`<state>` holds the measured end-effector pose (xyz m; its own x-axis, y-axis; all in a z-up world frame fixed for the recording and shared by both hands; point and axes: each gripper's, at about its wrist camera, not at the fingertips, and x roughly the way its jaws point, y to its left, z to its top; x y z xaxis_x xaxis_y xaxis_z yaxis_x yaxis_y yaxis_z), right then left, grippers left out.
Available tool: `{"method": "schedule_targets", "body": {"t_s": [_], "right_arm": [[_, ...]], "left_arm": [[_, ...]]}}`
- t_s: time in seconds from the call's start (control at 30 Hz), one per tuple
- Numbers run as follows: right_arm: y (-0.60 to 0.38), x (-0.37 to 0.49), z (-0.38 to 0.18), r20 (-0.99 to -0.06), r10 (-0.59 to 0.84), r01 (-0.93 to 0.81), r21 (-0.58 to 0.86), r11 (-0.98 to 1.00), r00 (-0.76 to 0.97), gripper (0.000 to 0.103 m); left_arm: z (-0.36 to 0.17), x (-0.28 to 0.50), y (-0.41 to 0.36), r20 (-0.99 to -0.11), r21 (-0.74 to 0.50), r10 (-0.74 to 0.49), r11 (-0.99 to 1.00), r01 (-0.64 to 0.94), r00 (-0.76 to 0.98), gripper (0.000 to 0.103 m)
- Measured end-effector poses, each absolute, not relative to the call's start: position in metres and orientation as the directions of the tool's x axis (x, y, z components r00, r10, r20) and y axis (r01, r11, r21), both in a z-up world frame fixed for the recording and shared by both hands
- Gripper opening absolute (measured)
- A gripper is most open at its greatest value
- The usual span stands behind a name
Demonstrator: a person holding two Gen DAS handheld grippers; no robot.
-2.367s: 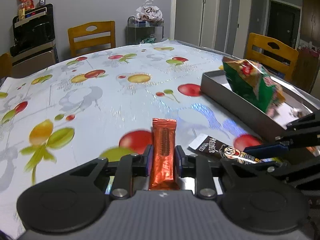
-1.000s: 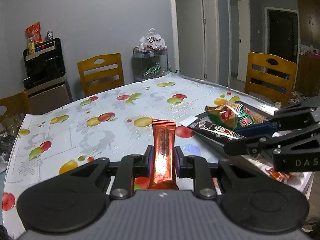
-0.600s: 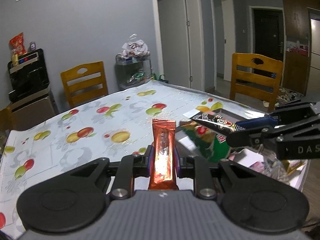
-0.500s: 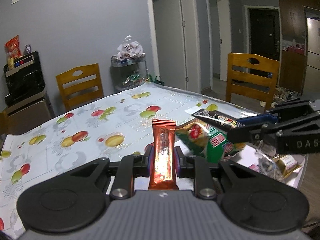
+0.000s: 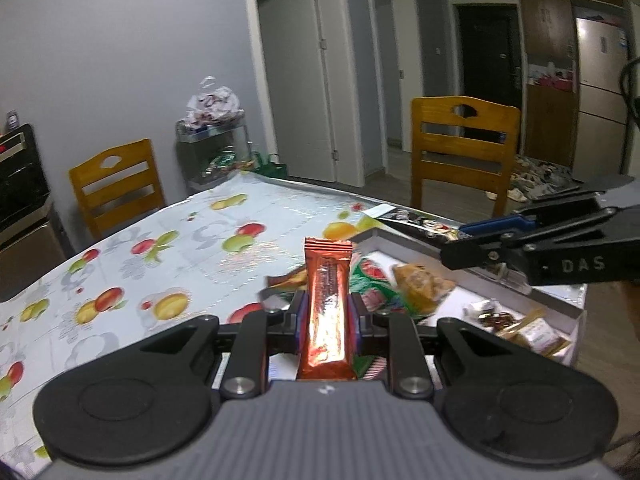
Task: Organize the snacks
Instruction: 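Carry the orange candy bar and cartoon tube over the gray tray with both grippers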
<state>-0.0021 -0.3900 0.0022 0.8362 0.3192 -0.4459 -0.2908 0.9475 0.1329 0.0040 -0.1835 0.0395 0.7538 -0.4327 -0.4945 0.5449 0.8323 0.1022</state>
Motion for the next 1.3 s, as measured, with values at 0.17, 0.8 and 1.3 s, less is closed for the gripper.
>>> {"method": "schedule_targets", "body": {"t_s": [0.17, 0.8, 1.3], "right_arm": [[-0.408, -0.001, -0.007, -0.462, 0.295, -0.254, 0.152, 0.955, 0.836, 0.025], [-0.435, 0.064, -0.032, -0.581, 0.251, -0.198, 0.155, 0.968, 0.774, 0.025], [-0.429, 0.099, -0.043, -0.626, 0.257, -0.203, 0.158, 0.966, 0.736, 0.025]], "left_arm": [[0.033, 0.002, -0.207, -0.528, 0.085, -0.482, 0.789, 0.609, 0.699, 0.018], [-0.001, 0.017, -0.249, -0.641, 0.09, -0.486, 0.72, 0.688, 0.594, 0.018], [-0.006, 0.038, -0.251, -0.651, 0.125, -0.461, 0.719, 0.684, 0.603, 0.018]]}}
